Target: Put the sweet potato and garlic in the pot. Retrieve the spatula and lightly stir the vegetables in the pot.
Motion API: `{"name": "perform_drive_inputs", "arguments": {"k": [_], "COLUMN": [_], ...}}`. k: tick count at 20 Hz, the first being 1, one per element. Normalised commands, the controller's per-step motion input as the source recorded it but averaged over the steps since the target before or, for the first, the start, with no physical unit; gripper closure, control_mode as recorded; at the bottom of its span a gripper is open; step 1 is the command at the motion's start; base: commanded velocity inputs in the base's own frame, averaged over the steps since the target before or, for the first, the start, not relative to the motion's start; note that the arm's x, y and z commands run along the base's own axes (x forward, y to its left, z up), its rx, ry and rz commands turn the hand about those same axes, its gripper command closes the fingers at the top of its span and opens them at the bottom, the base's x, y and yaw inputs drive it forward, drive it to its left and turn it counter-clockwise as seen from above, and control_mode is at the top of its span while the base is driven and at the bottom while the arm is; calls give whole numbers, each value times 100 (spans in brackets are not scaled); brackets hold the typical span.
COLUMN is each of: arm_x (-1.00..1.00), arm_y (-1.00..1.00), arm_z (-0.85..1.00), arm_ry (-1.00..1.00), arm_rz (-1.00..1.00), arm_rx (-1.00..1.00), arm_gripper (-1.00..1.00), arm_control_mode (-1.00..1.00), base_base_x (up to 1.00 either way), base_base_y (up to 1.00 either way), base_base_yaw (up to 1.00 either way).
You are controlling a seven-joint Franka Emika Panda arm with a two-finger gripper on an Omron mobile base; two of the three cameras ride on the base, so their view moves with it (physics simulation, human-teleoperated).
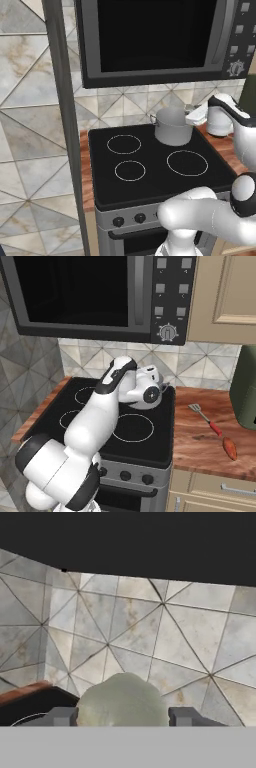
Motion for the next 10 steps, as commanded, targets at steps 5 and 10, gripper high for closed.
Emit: {"name": "perform_drive_inputs", "arguments": {"k": [5, 10], "arm_x": [21, 22], "arm_y": [9, 8], "arm_z": [-20, -10], "arm_ry": [17, 5], "arm_rz": [0, 0], "arm_rx": [1, 2], "arm_gripper": [100, 100], "arm_control_mode": [-100, -100], "base_base_x": [0, 0], "base_base_y": [0, 0], "base_base_yaw": [0, 0]}}
